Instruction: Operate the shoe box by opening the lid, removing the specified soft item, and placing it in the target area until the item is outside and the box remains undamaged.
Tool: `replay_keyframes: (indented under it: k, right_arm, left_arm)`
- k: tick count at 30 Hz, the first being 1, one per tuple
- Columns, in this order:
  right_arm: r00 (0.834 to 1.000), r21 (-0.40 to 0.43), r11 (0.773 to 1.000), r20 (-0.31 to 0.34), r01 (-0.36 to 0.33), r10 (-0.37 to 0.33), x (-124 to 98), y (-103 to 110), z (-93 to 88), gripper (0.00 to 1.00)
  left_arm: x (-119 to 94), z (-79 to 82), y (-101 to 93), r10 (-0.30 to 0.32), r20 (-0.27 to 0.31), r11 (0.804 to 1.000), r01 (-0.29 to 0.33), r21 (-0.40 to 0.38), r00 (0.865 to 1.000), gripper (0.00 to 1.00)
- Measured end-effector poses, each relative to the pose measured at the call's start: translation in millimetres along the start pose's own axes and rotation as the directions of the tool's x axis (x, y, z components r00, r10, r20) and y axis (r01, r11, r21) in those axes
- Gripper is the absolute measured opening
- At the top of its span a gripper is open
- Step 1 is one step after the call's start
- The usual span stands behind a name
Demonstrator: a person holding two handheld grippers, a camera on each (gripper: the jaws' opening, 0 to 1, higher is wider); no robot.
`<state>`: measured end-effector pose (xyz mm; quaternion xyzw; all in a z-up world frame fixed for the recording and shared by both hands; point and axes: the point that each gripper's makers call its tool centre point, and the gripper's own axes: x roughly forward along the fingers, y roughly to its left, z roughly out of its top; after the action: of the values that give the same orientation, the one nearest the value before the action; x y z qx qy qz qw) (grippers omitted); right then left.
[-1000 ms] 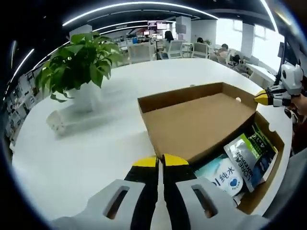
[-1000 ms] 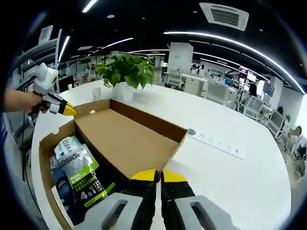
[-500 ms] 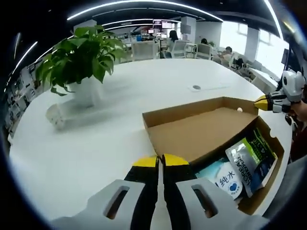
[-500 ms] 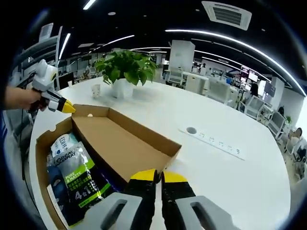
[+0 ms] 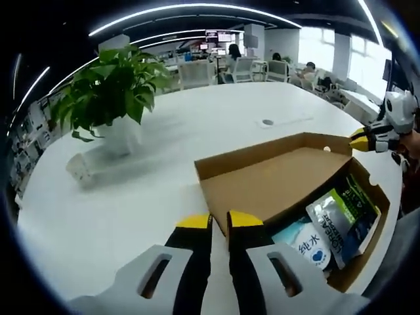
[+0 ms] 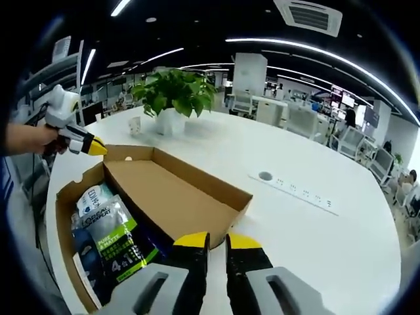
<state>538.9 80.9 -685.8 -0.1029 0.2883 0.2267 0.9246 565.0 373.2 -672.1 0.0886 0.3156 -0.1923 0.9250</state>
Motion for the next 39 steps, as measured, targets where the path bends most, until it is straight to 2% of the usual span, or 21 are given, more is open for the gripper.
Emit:
replay_keyframes:
  k: [8,11,16,21,26,34,39]
  right_arm:
    - [1.000,-0.011,1.000,0.017,-0.023,0.023,-11.5,9.8,1.8,0.18]
    - [0.999,-0.017,0.999,0.025,-0.027,0.028,-16.2,13.0,2.1,0.18]
    - [0.998,-0.013,0.999,0.032,-0.046,0.046,-23.4,23.3,4.8,0.21]
    - [0.996,-0.035,0.997,0.047,-0.069,0.071,-31.1,36.1,7.3,0.22]
    - [0.996,-0.035,0.996,0.039,-0.084,0.085,-34.7,43.2,5.1,0.25]
    - [0.994,-0.034,0.994,0.023,-0.108,0.109,-39.7,58.2,-3.8,0.28]
    - [0.993,-0.035,0.992,0.014,-0.121,0.121,-43.3,65.3,-7.9,0.30]
  left_arm:
    - [-11.8,1.7,-5.2,-0.004,0.015,1.000,0.004,0.027,1.000,0.10]
    - [-17.2,4.4,-10.5,-0.008,0.022,0.999,0.007,0.035,1.000,0.11]
    - [-27.2,9.1,-27.2,-0.044,0.051,0.997,0.041,0.060,0.998,0.13]
    - [-36.3,6.7,-44.8,-0.081,0.055,0.993,0.076,0.092,0.995,0.13]
    - [-43.7,0.3,-60.6,-0.124,0.056,0.989,0.119,0.093,0.991,0.14]
    - [-49.7,-18.7,-81.5,-0.175,0.004,0.981,0.174,0.085,0.984,0.15]
    - [-51.3,-34.4,-98.7,-0.242,-0.047,0.969,0.244,0.027,0.969,0.20]
